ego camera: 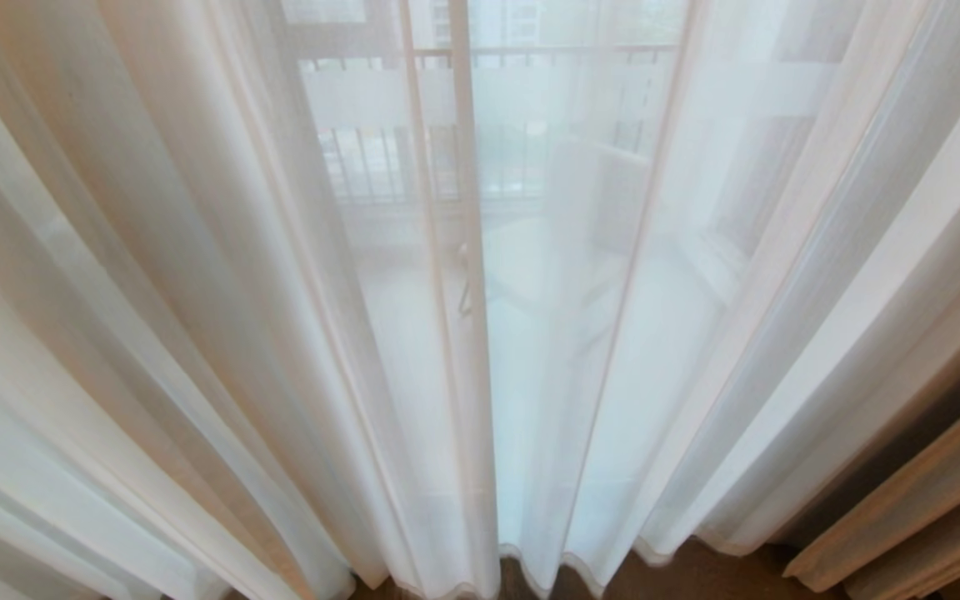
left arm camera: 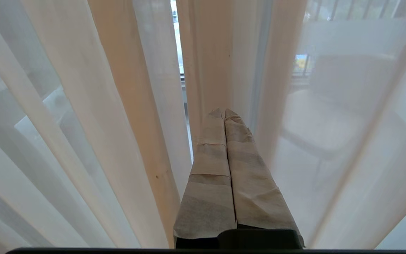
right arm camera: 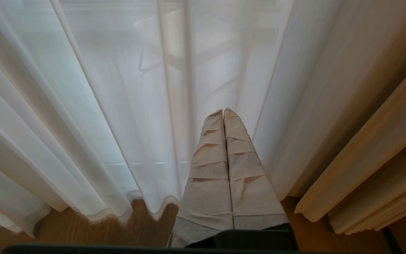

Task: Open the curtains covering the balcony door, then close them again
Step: Close the outer curtains on both sides

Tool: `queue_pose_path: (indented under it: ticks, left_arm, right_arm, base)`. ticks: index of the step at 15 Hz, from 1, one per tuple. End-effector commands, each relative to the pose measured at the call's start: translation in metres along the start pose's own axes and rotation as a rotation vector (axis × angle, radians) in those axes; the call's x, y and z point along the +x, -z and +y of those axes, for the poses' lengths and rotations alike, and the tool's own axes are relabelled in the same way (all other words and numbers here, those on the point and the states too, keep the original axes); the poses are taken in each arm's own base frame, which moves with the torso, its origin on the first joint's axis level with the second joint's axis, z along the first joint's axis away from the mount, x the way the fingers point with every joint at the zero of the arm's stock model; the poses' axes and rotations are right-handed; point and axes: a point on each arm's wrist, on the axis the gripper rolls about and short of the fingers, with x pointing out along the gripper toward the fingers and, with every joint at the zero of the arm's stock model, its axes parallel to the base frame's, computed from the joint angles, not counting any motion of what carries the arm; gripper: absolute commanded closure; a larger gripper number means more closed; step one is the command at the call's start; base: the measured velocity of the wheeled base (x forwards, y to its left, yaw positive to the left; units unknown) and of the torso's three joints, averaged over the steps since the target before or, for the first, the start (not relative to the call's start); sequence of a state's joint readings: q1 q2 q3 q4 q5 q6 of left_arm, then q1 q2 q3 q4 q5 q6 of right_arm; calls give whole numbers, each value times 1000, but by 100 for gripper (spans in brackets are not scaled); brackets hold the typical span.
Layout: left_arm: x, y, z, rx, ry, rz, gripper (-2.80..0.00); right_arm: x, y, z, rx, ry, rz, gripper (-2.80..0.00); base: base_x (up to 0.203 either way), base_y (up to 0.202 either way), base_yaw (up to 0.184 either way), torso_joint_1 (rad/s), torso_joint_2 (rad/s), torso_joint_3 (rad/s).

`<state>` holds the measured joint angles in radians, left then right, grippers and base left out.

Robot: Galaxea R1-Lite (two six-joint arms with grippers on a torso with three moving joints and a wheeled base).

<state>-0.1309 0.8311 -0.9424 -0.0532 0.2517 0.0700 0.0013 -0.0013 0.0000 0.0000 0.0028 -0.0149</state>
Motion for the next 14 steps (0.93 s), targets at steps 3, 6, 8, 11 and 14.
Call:
queue_pose_path:
  ticks: [3,6,8,11,14]
  left_arm:
    - [-10,16,2,7,-7,25,0]
    - [-21,31,5,15,-25,44,0]
    - [-31,44,7,20,-43,60,0]
    - [-48,71,10,37,-106,117,0]
    - [-58,103,10,45,-85,177,0]
  right_arm:
    - [0,0,0,0,-1,1,0]
    - [0,0,0,0,-1,1,0]
    - [0,0,0,0,-1,1,0]
    - [0,0,0,0,-1,1,0]
    - [0,0,0,0,-1,1,0]
  base:
    - [0,0,0,0,0,0]
    - [0,0,0,0,0,0]
    - [0,0,0,0,0,0]
    - [0,0,0,0,0,0]
    - [0,0,0,0,0,0]
